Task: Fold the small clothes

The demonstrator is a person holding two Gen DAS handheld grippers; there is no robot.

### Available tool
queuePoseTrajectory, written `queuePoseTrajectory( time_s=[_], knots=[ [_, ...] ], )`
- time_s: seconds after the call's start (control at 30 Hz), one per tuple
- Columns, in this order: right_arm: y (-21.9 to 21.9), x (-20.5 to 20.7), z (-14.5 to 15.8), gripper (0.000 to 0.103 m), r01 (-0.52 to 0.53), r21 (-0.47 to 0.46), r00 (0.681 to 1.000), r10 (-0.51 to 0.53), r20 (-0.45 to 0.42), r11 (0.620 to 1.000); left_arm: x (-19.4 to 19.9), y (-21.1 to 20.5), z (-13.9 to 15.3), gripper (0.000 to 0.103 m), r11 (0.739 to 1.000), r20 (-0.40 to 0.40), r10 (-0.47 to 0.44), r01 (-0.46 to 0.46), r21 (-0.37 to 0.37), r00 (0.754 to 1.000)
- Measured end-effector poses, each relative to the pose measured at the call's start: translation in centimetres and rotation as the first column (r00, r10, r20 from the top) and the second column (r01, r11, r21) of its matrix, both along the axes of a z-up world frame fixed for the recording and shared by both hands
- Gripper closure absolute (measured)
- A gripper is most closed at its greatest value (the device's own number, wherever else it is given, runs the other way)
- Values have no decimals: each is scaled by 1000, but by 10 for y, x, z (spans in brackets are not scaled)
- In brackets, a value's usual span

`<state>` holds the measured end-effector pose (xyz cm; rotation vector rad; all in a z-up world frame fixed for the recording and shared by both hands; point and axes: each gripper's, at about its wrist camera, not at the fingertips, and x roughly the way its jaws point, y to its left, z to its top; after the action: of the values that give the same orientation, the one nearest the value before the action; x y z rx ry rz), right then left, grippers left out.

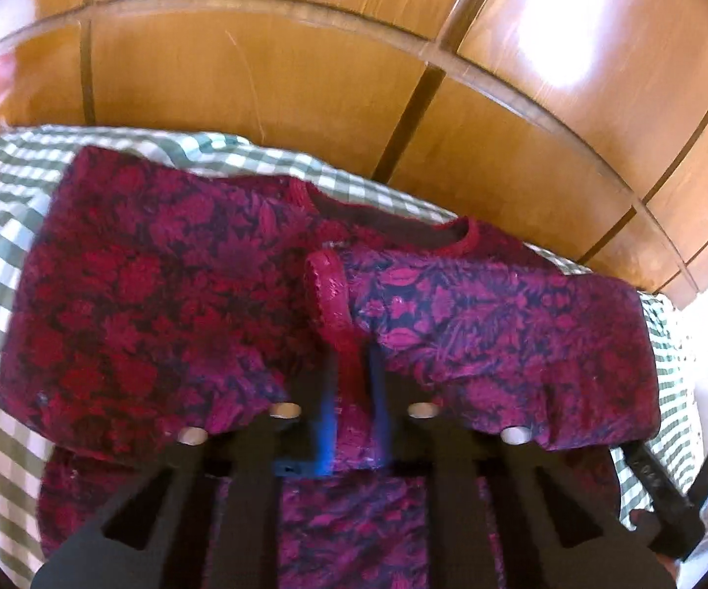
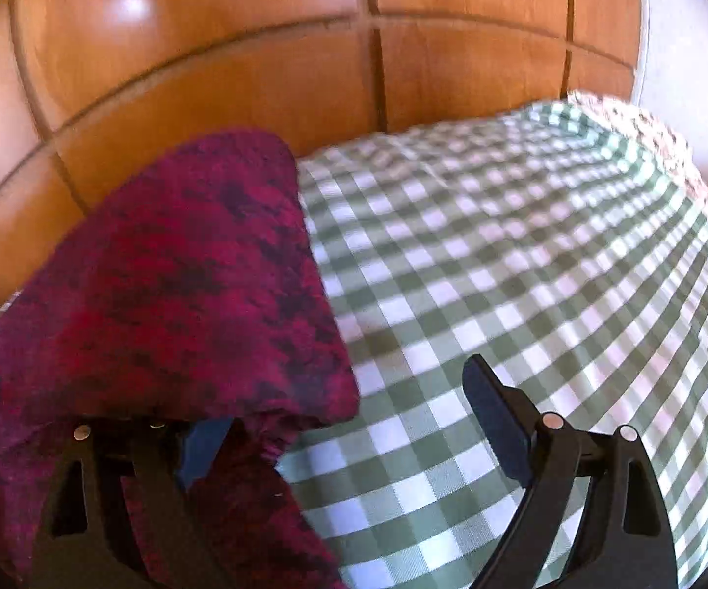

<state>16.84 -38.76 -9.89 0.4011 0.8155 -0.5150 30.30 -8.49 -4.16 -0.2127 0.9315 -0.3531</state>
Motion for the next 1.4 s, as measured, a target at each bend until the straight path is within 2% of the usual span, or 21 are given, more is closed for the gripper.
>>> queuePoseTrajectory(
  time_s=[0.17, 0.23, 0.33, 0.4, 0.47, 0.53, 0.63, 0.77, 0.8, 0.87, 0.9, 0.97, 1.0, 1.03, 1.07, 1.2, 1.23, 1.3, 1.4],
  knots=[
    [-12, -17, 4, 14, 81, 14, 995, -82, 62, 997, -7, 29, 31, 101, 998, 77, 54, -51, -46, 996],
    [-13, -18, 5, 14, 81, 9, 995, -82, 64, 997, -6, 41, 36, 101, 995, 75, 67, -61, -74, 995],
    [-12, -12, 5, 14, 86, -14, 996, -85, 37, 996, -6, 47, 25, 101, 998, 55, 55, -53, -38, 997],
    [-15, -9, 2, 14, 99, -12, 995, -99, 11, 995, -8, 43, 5, 101, 999, 29, 42, -42, 0, 999],
    [-18, -6, -2, 13, 106, 4, 994, -106, -16, 994, -12, 42, -15, 100, 999, 12, 39, -39, 7, 999],
    [-17, -6, 0, 12, 99, 9, 995, -98, -32, 995, -20, 36, -22, 97, 999, 80, 37, -40, 27, 996],
    [-13, -21, 9, 10, 63, 21, 998, -63, -16, 998, -29, 31, -24, 96, 997, 152, 24, -34, 63, 988],
    [-8, -52, 32, 11, 47, 24, 994, -49, 95, 999, -29, 40, -30, 94, 1000, 160, 31, -30, -9, 987],
    [-7, -57, 44, 13, 40, 10, 987, -41, 152, 999, -30, 43, -32, 94, 999, 164, 33, -30, -20, 986],
    [-2, -50, 58, 43, -1, -5, 978, 2, 210, 1000, -32, 45, -33, 91, 999, 170, 35, -29, -39, 985],
    [1, -40, 65, 51, -39, -12, 972, 41, 233, 999, -33, 46, -33, 81, 998, 172, 24, -14, -62, 985],
    [12, -11, 70, 74, -149, -25, 955, 150, 256, 989, -36, 47, -33, 54, 995, 185, -8, 26, -92, 983],
    [18, 3, 71, 78, -196, -29, 946, 196, 259, 980, -38, 46, -33, 24, 997, 190, -6, 22, -80, 982],
    [22, 12, 70, 86, -228, -27, 939, 227, 260, 973, -41, 43, -32, 19, 998, 208, -5, 17, -57, 978],
    [27, 29, 67, 92, -273, -21, 930, 269, 250, 962, -41, 40, -32, 19, 999, 211, -5, 13, -37, 977],
    [27, 66, 48, 97, -292, -45, 942, 295, 160, 955, -36, 38, -35, 19, 1000, 189, -4, 9, -23, 982],
    [25, 69, 40, 102, -281, -52, 950, 285, 129, 958, -35, 39, -36, 19, 1000, 184, -5, 10, -28, 983],
    [11, 73, 21, 103, -241, -42, 968, 244, 62, 970, -33, 37, -37, 19, 1000, 173, -10, 14, -23, 985],
    [-9, 67, 4, 103, -195, 8, 978, 194, 79, 981, -29, 30, -38, 11, 999, 168, -38, 37, 6, 985]
  ],
)
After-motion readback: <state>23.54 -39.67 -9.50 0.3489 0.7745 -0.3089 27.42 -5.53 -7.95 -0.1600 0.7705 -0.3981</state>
